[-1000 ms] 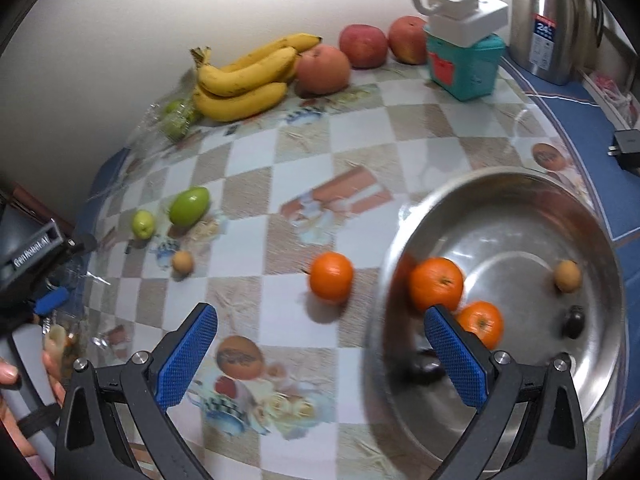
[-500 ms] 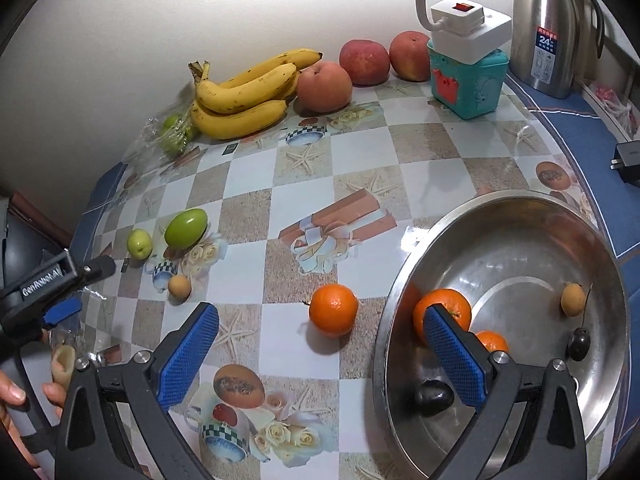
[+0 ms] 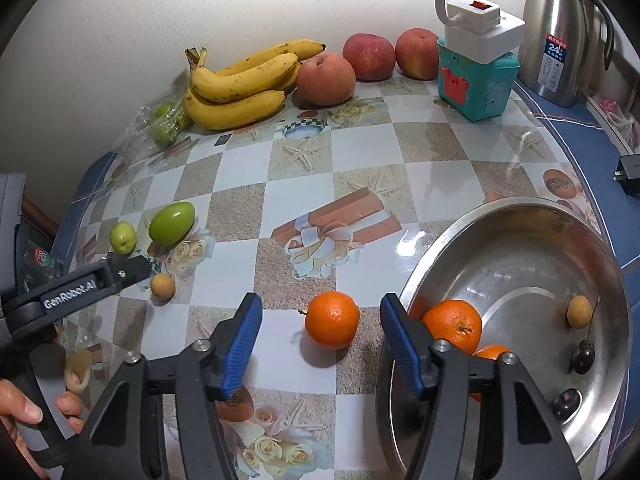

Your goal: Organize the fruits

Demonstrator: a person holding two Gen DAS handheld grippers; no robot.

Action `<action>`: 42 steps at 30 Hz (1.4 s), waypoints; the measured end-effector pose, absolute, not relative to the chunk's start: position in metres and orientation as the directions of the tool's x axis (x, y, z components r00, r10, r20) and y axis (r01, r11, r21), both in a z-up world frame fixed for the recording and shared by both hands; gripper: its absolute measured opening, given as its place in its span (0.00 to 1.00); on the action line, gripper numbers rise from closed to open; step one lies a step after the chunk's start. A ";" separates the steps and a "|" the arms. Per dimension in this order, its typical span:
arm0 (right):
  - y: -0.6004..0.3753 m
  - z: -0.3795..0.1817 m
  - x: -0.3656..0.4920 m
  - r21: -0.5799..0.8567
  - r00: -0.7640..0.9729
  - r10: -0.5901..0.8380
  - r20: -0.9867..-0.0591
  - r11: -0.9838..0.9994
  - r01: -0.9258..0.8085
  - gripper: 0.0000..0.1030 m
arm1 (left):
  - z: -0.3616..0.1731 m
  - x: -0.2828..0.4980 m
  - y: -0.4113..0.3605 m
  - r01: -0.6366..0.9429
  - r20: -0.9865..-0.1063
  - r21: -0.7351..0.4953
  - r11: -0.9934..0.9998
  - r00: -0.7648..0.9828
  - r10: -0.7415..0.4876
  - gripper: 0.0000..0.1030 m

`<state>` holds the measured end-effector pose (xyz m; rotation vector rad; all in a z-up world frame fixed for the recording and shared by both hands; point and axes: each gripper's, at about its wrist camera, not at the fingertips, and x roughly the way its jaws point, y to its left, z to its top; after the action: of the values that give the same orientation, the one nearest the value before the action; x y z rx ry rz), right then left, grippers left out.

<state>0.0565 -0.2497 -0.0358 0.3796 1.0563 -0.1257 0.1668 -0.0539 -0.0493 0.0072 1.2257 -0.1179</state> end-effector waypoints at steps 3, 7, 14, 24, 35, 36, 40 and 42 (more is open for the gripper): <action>-0.249 -0.040 0.058 0.238 0.484 0.078 -0.872 0.930 0.279 0.58 | -0.056 0.168 -0.059 0.109 -0.944 -0.054 0.993 0.320 -0.087 0.87; -0.248 -0.046 0.061 0.232 0.472 0.077 -0.878 0.932 0.280 0.53 | -0.063 0.168 -0.066 0.130 -0.945 -0.049 0.990 0.316 -0.088 0.79; -0.243 -0.054 0.063 0.203 0.455 0.060 -0.889 0.941 0.272 0.50 | -0.073 0.171 -0.065 0.131 -0.949 -0.059 0.990 0.299 -0.096 0.66; -0.236 -0.054 0.065 0.152 0.442 0.025 -0.897 0.954 0.257 0.49 | -0.079 0.174 -0.059 0.122 -0.952 -0.085 0.989 0.283 -0.117 0.46; -0.235 -0.054 0.065 0.133 0.437 0.010 -0.899 0.958 0.253 0.42 | -0.076 0.174 -0.061 0.125 -0.950 -0.103 0.987 0.281 -0.135 0.27; -0.235 -0.054 0.065 0.131 0.437 0.007 -0.900 0.958 0.254 0.41 | -0.076 0.174 -0.061 0.123 -0.950 -0.107 0.987 0.279 -0.138 0.27; -0.234 -0.055 0.065 0.114 0.433 -0.008 -0.901 0.961 0.253 0.39 | -0.075 0.173 -0.060 0.117 -0.950 -0.118 0.986 0.276 -0.147 0.27; -0.233 -0.055 0.066 0.099 0.430 -0.019 -0.903 0.963 0.251 0.38 | -0.075 0.173 -0.059 0.114 -0.950 -0.118 0.986 0.277 -0.146 0.27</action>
<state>0.0656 -0.2329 -0.0552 0.2325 1.1168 -0.1700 0.1729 -0.0594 -0.0748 -0.0284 1.2788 -0.1746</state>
